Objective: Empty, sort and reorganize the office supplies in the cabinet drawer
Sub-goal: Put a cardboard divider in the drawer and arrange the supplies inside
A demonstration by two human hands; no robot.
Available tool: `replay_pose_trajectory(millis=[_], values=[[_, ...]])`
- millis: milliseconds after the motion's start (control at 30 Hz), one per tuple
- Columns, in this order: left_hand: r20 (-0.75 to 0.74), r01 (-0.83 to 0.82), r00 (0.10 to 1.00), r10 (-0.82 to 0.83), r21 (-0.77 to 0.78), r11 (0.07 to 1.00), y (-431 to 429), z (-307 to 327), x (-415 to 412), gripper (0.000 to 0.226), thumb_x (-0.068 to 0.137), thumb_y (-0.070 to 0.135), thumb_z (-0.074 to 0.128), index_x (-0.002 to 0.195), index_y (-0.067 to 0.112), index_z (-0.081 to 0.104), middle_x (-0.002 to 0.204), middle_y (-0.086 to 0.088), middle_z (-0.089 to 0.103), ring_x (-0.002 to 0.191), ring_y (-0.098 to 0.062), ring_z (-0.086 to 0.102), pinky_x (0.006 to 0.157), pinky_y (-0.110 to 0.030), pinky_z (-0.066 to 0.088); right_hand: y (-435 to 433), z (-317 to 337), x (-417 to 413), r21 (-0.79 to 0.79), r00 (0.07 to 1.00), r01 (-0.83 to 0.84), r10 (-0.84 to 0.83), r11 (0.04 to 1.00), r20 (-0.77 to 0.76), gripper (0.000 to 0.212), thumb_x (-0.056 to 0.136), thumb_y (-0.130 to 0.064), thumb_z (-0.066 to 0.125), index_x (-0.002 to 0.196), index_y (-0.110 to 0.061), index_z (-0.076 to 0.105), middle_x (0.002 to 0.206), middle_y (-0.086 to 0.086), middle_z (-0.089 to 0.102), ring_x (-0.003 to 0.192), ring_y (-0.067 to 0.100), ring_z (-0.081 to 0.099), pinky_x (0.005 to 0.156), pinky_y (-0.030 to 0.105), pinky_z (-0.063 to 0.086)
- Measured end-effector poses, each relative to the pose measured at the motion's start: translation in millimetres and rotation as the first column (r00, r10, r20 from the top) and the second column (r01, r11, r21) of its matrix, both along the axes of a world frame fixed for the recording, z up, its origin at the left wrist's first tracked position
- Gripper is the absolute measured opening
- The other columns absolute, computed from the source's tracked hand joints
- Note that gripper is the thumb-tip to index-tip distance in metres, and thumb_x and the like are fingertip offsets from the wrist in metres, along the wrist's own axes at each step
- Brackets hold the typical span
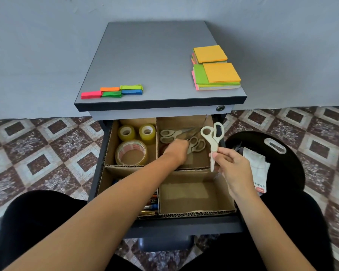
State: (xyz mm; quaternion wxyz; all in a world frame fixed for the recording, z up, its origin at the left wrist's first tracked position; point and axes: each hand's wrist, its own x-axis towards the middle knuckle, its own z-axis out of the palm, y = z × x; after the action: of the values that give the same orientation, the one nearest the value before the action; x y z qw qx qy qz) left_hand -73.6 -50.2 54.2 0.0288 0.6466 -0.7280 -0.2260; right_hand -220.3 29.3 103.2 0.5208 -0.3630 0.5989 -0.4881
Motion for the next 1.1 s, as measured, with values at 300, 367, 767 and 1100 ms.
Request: replay_pose_trajectory(millis=[300,367,767,1100], values=[[-0.032,-0.034,0.999,0.035,0.016,0.999,1,6,4,0.018,0.087,0.004,0.052,0.103,0.004,0.061,0.107,-0.015,0.062,0.097,-0.031,0.059,0.076,-0.034,0.048,-5,5,-4,0.039,0.997,-0.033,0.030,0.999,0.065,0.017,0.087,0.002,0.060,0.090,-0.014,0.067,0.082,0.009,0.071,0.071,0.020,0.062,0.059,0.022,0.053],[-0.060,-0.036,0.998,0.036,0.016,0.999,4,14,6,0.019,0.087,0.010,0.056,0.104,0.003,0.061,0.104,-0.014,0.064,0.095,-0.029,0.060,0.074,-0.032,0.048,-12,10,-8,0.030,0.997,-0.064,0.063,0.998,0.037,0.019,0.087,0.002,0.060,0.086,-0.017,0.066,0.081,0.009,0.070,0.072,0.021,0.062,0.065,0.026,0.053],[-0.325,-0.321,0.930,0.173,-0.486,0.812,82,71,103,0.022,0.091,0.015,0.058,0.110,0.008,0.066,0.104,-0.005,0.064,0.092,-0.015,0.057,0.081,-0.025,0.046,-82,54,-3,0.288,0.351,-0.716,0.684,0.636,-0.639,0.015,0.085,-0.007,0.066,0.093,-0.019,0.069,0.080,-0.006,0.072,0.047,-0.001,0.055,0.048,0.009,0.041],[-0.157,-0.537,0.843,0.514,-0.278,0.797,102,32,143,0.063,0.095,0.031,0.048,0.147,0.004,0.024,0.154,-0.015,0.021,0.143,-0.030,0.016,0.115,-0.043,0.019,-104,3,38,0.670,-0.205,-0.707,0.841,0.227,-0.501,0.027,0.084,0.002,0.056,0.098,-0.017,0.068,0.088,-0.002,0.069,0.089,0.022,0.067,0.077,0.031,0.054]])
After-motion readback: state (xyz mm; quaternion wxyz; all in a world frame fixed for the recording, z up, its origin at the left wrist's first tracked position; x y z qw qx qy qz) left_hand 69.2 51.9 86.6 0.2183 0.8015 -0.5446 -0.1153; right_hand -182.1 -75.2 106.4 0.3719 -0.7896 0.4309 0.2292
